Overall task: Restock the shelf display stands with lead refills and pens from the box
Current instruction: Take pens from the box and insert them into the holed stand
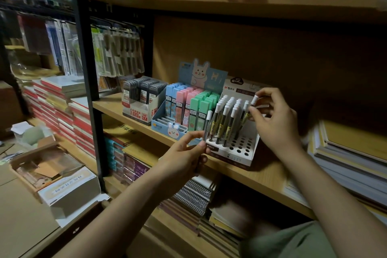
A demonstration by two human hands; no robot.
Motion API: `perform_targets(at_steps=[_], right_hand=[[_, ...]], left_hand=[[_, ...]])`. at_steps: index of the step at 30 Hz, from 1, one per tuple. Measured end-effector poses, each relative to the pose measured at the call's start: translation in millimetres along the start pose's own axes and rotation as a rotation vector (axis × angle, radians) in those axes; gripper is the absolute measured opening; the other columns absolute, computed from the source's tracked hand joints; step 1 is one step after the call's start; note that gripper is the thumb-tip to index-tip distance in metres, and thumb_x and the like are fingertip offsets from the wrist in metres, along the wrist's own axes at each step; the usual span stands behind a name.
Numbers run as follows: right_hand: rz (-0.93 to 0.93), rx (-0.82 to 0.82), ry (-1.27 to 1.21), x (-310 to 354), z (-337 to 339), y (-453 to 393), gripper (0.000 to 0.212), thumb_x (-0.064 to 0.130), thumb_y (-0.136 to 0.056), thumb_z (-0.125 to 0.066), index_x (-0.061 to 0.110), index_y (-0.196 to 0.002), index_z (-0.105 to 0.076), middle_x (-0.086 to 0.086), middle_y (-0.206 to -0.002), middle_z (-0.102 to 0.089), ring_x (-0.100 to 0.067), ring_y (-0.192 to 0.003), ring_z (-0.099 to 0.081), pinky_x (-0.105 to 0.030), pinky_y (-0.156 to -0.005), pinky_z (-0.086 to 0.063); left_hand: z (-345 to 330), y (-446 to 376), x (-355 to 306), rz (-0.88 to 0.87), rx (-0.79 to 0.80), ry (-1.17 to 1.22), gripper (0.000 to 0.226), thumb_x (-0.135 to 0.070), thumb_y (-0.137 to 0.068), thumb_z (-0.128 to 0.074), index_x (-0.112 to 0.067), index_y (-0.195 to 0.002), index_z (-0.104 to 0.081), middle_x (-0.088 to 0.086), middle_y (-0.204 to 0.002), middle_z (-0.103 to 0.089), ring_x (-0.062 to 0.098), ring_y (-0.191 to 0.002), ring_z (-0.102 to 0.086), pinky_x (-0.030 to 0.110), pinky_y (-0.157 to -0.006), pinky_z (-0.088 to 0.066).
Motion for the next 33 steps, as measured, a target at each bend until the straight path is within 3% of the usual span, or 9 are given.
perform_targets(at_steps=[2,5,8,11,15,20,23,28,33], right_hand=[[-0.010,0.043,0.053,-1.5,-8.8,-0.2,0.035,0.013,-0.088,-0.068,0.036,-0.106,-0.049,0.008,-0.096,-0.059,-0.006,-0.086,-0.063,-0.011,-0.064,-0.051],[0.012,0.064,0.129,2.3,-16.1,0.3,0.034,0.010,-0.087,-0.069,0.032,-0.106,-0.050,0.009,-0.097,-0.055,0.007,-0.081,-0.053,-0.001,-0.054,-0.040],[0.026,0.045,0.136,5.0,-15.1,-1.2,0.033,0.006,-0.086,-0.069,0.024,-0.108,-0.055,0.004,-0.109,-0.053,0.002,-0.086,-0.054,-0.005,-0.064,-0.042],[0.014,0.048,0.136,2.8,-14.5,-1.3,0.034,0.005,-0.086,-0.068,0.026,-0.108,-0.054,0.004,-0.110,-0.052,-0.002,-0.086,-0.055,-0.008,-0.066,-0.045],[-0.037,0.101,0.144,-3.7,-21.6,2.7,0.037,0.002,-0.087,-0.066,0.030,-0.108,-0.053,0.005,-0.106,-0.054,-0.007,-0.086,-0.059,-0.020,-0.070,-0.054],[-0.035,0.035,0.151,4.3,-9.8,6.0,0.038,0.008,-0.087,-0.068,0.023,-0.119,-0.053,0.002,-0.116,-0.052,0.003,-0.078,-0.056,-0.007,-0.054,-0.047],[0.018,-0.044,-0.009,22.4,7.4,10.9,0.031,0.018,-0.088,-0.068,0.029,-0.113,-0.054,0.011,-0.101,-0.060,0.001,-0.079,-0.063,-0.013,-0.062,-0.054],[-0.034,0.207,-0.243,41.7,-31.2,31.8,0.034,0.021,-0.084,-0.074,0.034,-0.113,-0.061,0.015,-0.093,-0.070,0.002,-0.089,-0.067,-0.015,-0.072,-0.055],[-0.031,0.205,-0.352,50.6,-42.1,35.2,0.030,0.009,-0.083,-0.074,0.022,-0.109,-0.063,0.007,-0.089,-0.071,-0.003,-0.086,-0.069,-0.018,-0.072,-0.055]], left_hand=[[-1.7,0.0,0.7,0.008,0.006,0.010,0.025,-0.015,-0.098,-0.049,-0.023,-0.119,-0.060,0.000,-0.076,-0.064,0.012,-0.070,-0.054,0.027,-0.068,-0.038],[-3.9,-0.2,1.7,0.018,0.007,0.027,0.025,-0.015,-0.102,-0.041,-0.016,-0.121,-0.057,0.002,-0.076,-0.060,0.012,-0.066,-0.050,0.025,-0.063,-0.036],[-6.4,-0.2,2.9,0.039,0.027,0.064,0.029,-0.017,-0.104,-0.036,-0.011,-0.128,-0.051,0.003,-0.076,-0.059,0.011,-0.060,-0.048,0.023,-0.056,-0.034],[-7.5,0.7,3.2,0.044,0.043,0.052,0.028,-0.028,-0.099,-0.049,-0.014,-0.122,-0.055,0.004,-0.080,-0.059,0.009,-0.059,-0.049,0.020,-0.054,-0.036],[-11.2,1.3,1.8,0.016,0.073,0.001,0.026,-0.019,-0.095,-0.054,-0.013,-0.120,-0.057,0.003,-0.081,-0.053,0.008,-0.058,-0.046,0.019,-0.052,-0.037],[-18.1,3.3,0.3,0.007,0.097,-0.025,0.030,-0.023,-0.102,-0.040,-0.016,-0.122,-0.061,-0.001,-0.072,-0.052,0.008,-0.058,-0.044,0.021,-0.057,-0.034],[-19.8,3.3,-3.4,-0.027,0.103,-0.044,0.030,-0.022,-0.104,-0.036,-0.015,-0.123,-0.059,0.000,-0.072,-0.047,0.009,-0.057,-0.036,0.023,-0.057,-0.026],[-26.4,2.0,-7.7,-0.089,0.123,-0.151,0.027,-0.023,-0.102,-0.040,-0.018,-0.121,-0.059,-0.004,-0.070,-0.048,0.007,-0.056,-0.039,0.020,-0.055,-0.030],[-28.3,3.0,-14.2,-0.149,0.095,-0.250,0.025,-0.026,-0.101,-0.044,-0.023,-0.121,-0.058,-0.006,-0.071,-0.051,0.005,-0.059,-0.044,0.020,-0.058,-0.034]])
Point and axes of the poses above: each hand's wrist, its own y-axis away from the middle knuckle, its own z-axis out of the back of the hand, x = y × z, the point moved 10 cm from there along -y, towards the middle knuckle
